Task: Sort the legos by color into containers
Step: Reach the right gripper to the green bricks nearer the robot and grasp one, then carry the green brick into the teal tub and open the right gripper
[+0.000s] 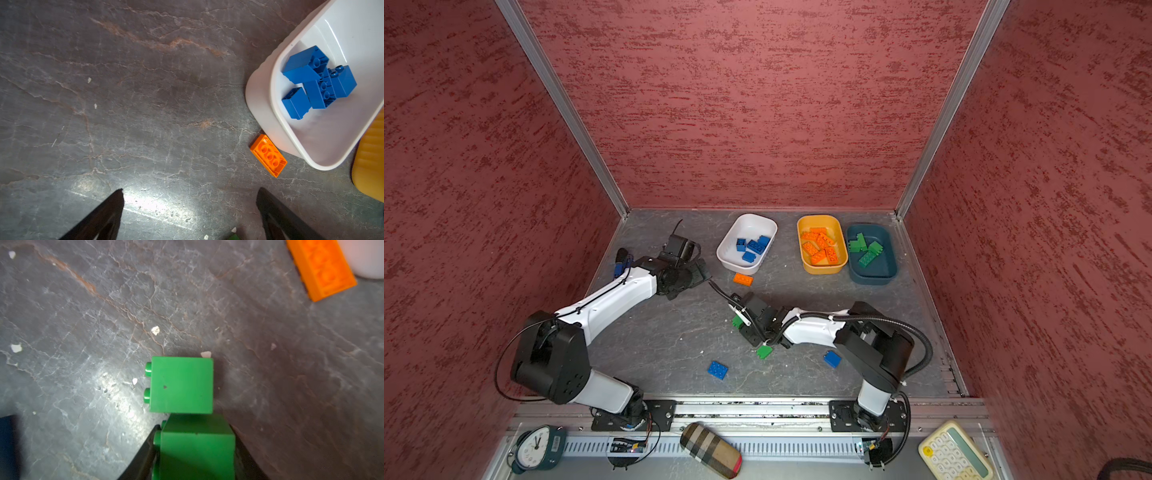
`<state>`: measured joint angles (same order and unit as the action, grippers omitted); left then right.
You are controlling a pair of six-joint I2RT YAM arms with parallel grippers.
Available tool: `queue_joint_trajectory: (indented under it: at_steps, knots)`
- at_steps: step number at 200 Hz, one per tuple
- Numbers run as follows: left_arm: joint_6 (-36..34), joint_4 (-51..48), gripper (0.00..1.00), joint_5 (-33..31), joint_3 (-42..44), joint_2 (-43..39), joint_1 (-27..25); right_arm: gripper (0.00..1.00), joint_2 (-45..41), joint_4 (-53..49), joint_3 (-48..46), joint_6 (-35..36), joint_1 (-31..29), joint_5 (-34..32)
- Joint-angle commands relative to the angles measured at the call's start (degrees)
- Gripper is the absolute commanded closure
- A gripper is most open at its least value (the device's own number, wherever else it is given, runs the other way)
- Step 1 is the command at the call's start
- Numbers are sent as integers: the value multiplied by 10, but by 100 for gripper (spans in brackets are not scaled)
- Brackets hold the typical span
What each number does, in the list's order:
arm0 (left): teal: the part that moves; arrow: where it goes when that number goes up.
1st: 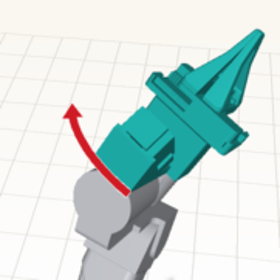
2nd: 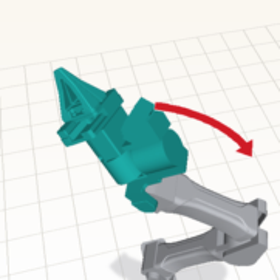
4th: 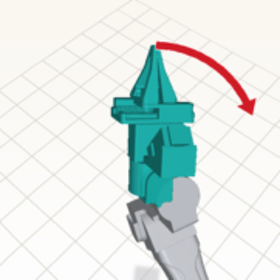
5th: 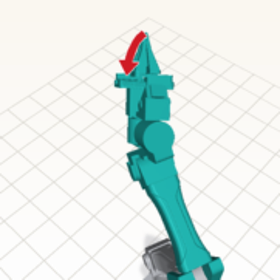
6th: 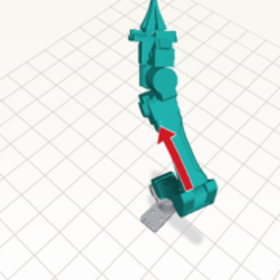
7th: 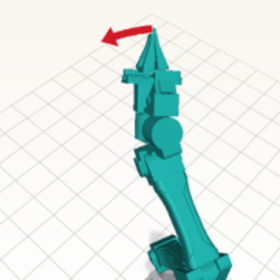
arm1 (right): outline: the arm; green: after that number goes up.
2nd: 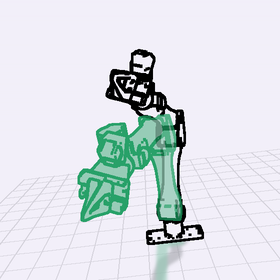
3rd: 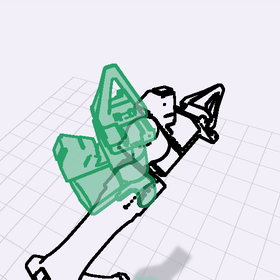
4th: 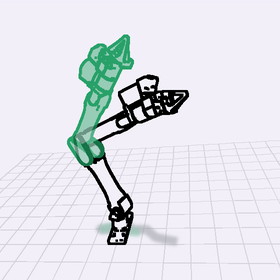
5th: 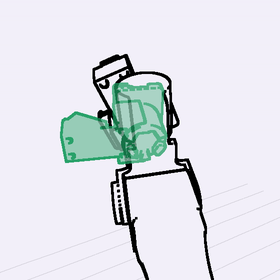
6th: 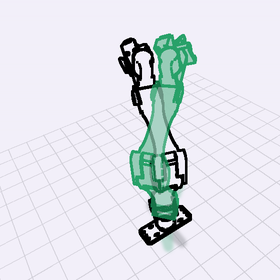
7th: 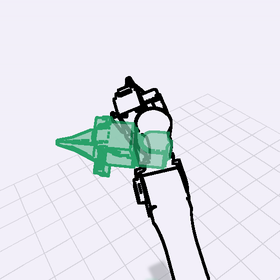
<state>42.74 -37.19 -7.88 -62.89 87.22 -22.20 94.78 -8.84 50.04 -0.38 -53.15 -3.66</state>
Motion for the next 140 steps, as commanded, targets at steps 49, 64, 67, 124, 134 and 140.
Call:
queue_joint_trajectory:
  at_steps: [49, 64, 67, 124, 134, 140]
  knots:
    - [-18, 60, 0, -8, -35, 35, -61, 83, -220, 138, -97, -90, 263, 43]
    - [-14, 73, 1, 2, -36, 41, -64, 83, -232, 166, -103, -132, 338, 64]
    - [-13, 76, 1, 4, -36, 42, -64, 83, -231, 170, -102, -142, 353, 69]
    - [-25, 115, 1, 44, -17, 33, -68, 82, -80, 150, 0, -240, 602, 197]
    - [-30, 115, 0, 44, -15, 29, -69, 82, -41, 137, 32, -233, 624, 219]
    - [-32, 115, 1, 43, -14, 26, -70, 81, -19, 127, 55, -225, 631, 221]
